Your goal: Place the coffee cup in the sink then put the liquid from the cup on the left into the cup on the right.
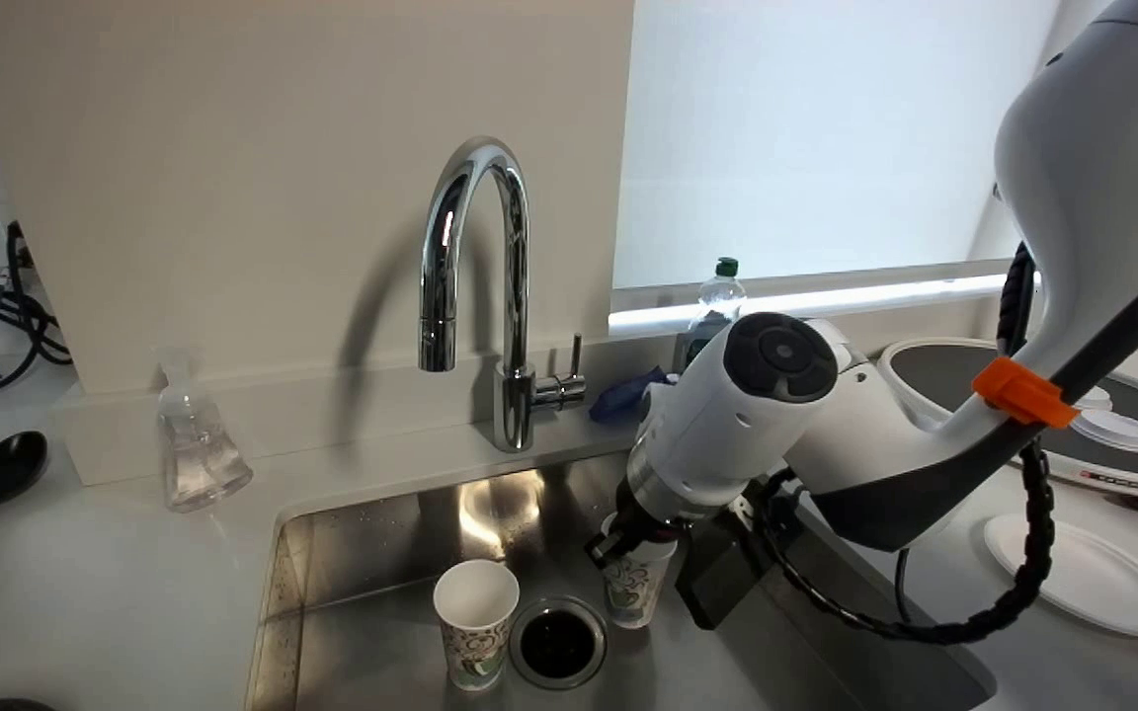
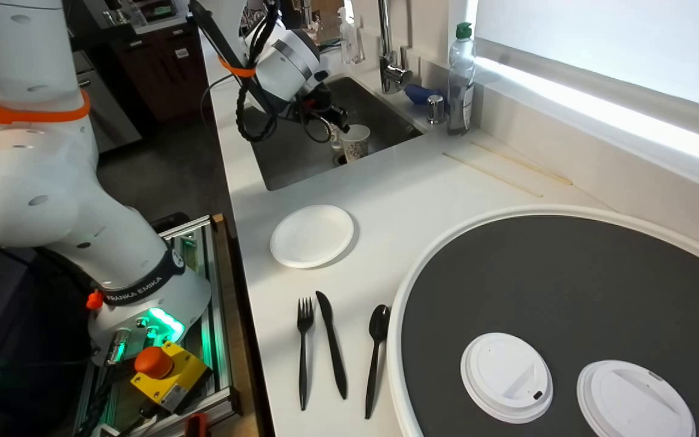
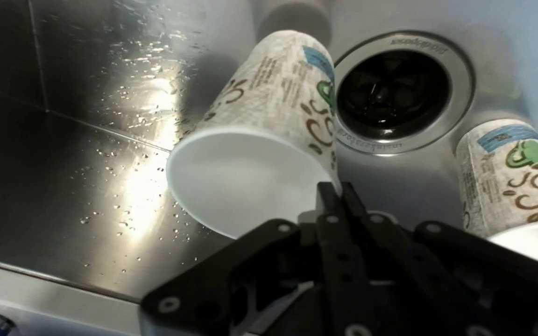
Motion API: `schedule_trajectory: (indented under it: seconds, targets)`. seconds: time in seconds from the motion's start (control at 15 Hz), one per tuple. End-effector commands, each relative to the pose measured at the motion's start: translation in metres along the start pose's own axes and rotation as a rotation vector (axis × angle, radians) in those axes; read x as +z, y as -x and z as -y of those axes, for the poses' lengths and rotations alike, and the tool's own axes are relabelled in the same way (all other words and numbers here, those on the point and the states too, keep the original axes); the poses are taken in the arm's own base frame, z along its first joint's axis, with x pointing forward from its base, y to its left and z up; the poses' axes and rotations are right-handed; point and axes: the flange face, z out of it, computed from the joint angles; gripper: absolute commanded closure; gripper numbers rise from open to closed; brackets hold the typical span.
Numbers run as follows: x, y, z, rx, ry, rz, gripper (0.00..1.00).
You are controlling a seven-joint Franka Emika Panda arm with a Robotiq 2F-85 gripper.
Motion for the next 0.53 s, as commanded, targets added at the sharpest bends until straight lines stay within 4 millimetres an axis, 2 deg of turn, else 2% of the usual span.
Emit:
schedule_trajectory:
  seconds: [0.0, 0.33, 0.4, 0.47]
  targets:
    - [0.018, -0.003, 0.005, 0.023, 0.009, -0.013, 0.99]
    - [0.031, -0.007, 0.004, 0.054, 0.013, -0.022, 0.99]
    - [0.032, -0.007, 0.004, 0.058, 0.015, -0.021, 0.71]
    - [0.033, -0.008, 0.004, 0.062, 0.014, -0.023, 0.71]
